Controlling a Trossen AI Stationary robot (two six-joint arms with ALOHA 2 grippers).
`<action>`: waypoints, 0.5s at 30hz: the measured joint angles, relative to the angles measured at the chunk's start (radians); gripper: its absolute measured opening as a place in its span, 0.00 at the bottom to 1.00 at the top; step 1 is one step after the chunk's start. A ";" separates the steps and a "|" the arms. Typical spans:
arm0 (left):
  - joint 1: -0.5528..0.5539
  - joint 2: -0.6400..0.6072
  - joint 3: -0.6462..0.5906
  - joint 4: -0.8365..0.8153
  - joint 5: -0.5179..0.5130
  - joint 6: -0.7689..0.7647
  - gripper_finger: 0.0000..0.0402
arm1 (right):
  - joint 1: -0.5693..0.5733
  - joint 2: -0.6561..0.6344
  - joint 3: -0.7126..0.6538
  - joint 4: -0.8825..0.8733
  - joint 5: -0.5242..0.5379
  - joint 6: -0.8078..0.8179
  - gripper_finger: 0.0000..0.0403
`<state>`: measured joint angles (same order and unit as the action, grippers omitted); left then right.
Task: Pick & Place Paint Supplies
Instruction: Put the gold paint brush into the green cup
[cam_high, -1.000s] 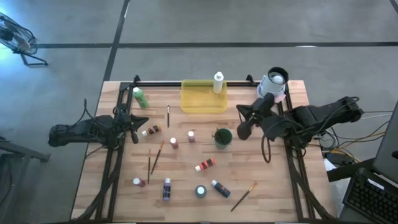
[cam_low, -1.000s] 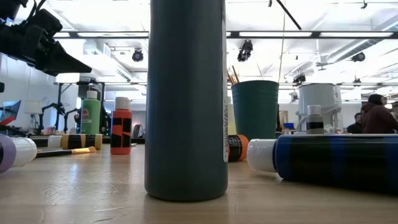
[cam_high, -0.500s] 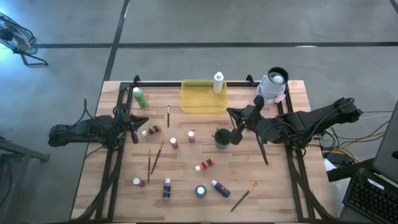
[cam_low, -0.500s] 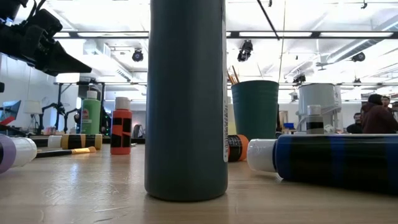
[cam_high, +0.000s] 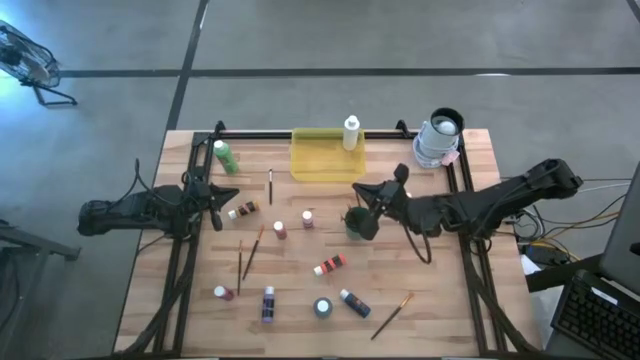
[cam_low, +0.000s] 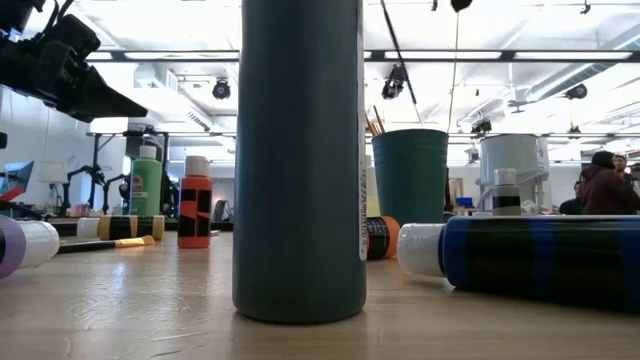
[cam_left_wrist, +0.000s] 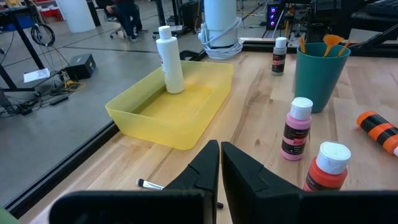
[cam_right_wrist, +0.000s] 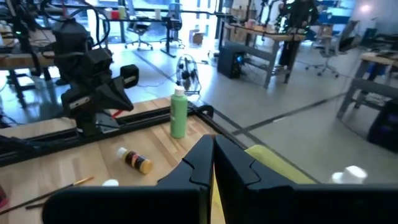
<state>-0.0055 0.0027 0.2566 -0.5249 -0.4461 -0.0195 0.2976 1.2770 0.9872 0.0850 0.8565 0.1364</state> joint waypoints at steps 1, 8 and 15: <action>0.000 0.000 0.000 0.000 0.000 0.000 0.06 | -0.007 0.000 -0.019 0.019 -0.017 0.006 0.02; 0.000 0.000 0.000 0.000 0.000 0.000 0.06 | -0.027 0.000 -0.138 0.144 -0.053 0.031 0.02; 0.000 0.000 0.000 0.000 0.000 0.000 0.06 | -0.032 0.000 -0.237 0.257 -0.074 0.032 0.02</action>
<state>-0.0054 0.0027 0.2567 -0.5247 -0.4461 -0.0193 0.2658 1.2766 0.7506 0.3420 0.7826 0.1688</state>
